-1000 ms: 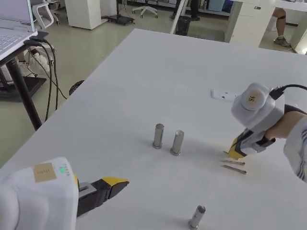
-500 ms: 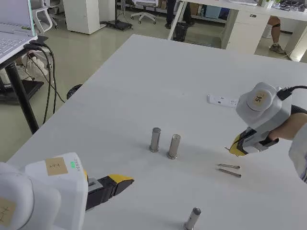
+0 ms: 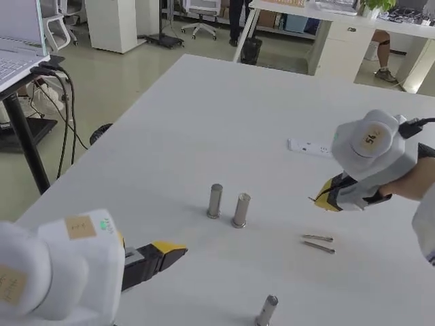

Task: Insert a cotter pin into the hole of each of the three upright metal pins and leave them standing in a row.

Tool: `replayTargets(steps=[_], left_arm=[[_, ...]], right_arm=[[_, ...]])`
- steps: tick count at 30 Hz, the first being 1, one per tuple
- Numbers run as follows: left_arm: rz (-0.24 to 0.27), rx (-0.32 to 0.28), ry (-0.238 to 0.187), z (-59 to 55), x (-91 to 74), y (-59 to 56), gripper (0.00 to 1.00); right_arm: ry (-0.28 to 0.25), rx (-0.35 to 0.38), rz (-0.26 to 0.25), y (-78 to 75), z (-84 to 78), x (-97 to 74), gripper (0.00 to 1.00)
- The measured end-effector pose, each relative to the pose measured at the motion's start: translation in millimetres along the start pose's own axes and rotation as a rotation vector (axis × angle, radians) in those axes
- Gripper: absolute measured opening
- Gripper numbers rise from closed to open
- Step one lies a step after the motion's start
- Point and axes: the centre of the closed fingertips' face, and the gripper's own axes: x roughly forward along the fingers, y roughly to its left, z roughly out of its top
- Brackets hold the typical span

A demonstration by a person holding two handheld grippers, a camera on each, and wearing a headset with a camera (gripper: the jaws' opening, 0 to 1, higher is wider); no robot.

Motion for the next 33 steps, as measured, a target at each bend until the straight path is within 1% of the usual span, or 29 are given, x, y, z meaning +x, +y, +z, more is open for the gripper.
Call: replayTargets(steps=[2, 3, 5, 6, 7, 10, 11, 12, 13, 15, 17, 19, 24, 27, 28, 30, 31, 33], left_arm=[[-0.008, 0.011, 0.007, 0.5, -0.2, 1.5, 0.91], [-0.010, 0.015, 0.012, 0.5, -0.2, 2.3, 0.91], [-0.013, 0.024, 0.021, 0.9, -0.5, 3.8, 0.91], [-0.013, 0.028, 0.021, 2.6, -0.9, 5.4, 0.91], [-0.013, 0.029, 0.018, 3.9, -1.1, 6.4, 0.91], [-0.019, 0.027, 0.008, 7.7, -1.2, 8.2, 0.89], [-0.021, 0.027, 0.006, 8.8, -1.0, 8.9, 0.89], [-0.022, 0.026, 0.004, 9.5, -0.7, 9.4, 0.89], [-0.022, 0.026, 0.003, 10.0, -0.4, 10.0, 0.89], [-0.022, 0.030, 0.004, 11.0, 0.1, 11.1, 0.89], [-0.020, 0.032, 0.003, 12.6, 0.5, 12.3, 0.89], [-0.023, 0.028, -0.003, 15.0, 0.9, 12.5, 0.89], [-0.022, 0.021, -0.018, 20.9, 2.4, 14.6, 0.87], [-0.019, 0.021, -0.022, 24.2, 3.4, 16.6, 0.86], [-0.018, 0.021, -0.023, 25.2, 3.8, 17.3, 0.85], [-0.017, 0.021, -0.029, 28.4, 4.8, 19.0, 0.85], [-0.019, 0.021, -0.031, 30.2, 5.5, 19.6, 0.85], [-0.018, 0.027, -0.029, 32.3, 6.8, 21.3, 0.85]], right_arm=[[-0.007, -0.014, -0.008, 2.3, 2.6, -2.4, 0.00], [-0.015, -0.036, -0.025, 2.2, 4.9, -4.7, 0.00], [-0.020, -0.050, -0.030, 5.8, 6.4, -8.2, 0.00], [-0.052, -0.017, -0.021, 10.6, 10.8, -10.3, 0.00], [-0.077, -0.003, -0.021, 14.1, 13.7, -13.3, 0.00], [-0.097, 0.001, -0.044, 20.0, 14.9, -19.5, 0.00], [-0.118, 0.005, -0.054, 22.4, 17.2, -22.1, 0.00], [-0.130, 0.000, -0.056, 24.8, 18.5, -23.7, 0.00], [-0.145, -0.021, -0.060, 26.6, 20.3, -25.1, 0.00], [-0.147, -0.018, -0.075, 29.4, 19.9, -28.8, 0.00], [-0.160, -0.031, -0.092, 31.4, 21.4, -33.4, 0.00], [-0.165, -0.047, -0.111, 32.5, 22.3, -37.9, 0.00], [-0.185, -0.051, -0.144, 36.8, 25.1, -48.2, 0.00], [-0.177, -0.101, -0.176, 38.3, 25.1, -52.9, 0.00], [-0.179, -0.097, -0.174, 39.9, 25.2, -53.7, 0.00], [-0.195, -0.095, -0.152, 44.8, 27.2, -56.8, 0.00], [-0.208, -0.096, -0.155, 45.9, 29.1, -59.5, 0.00], [-0.212, -0.104, -0.156, 47.7, 30.9, -62.8, 0.00]])
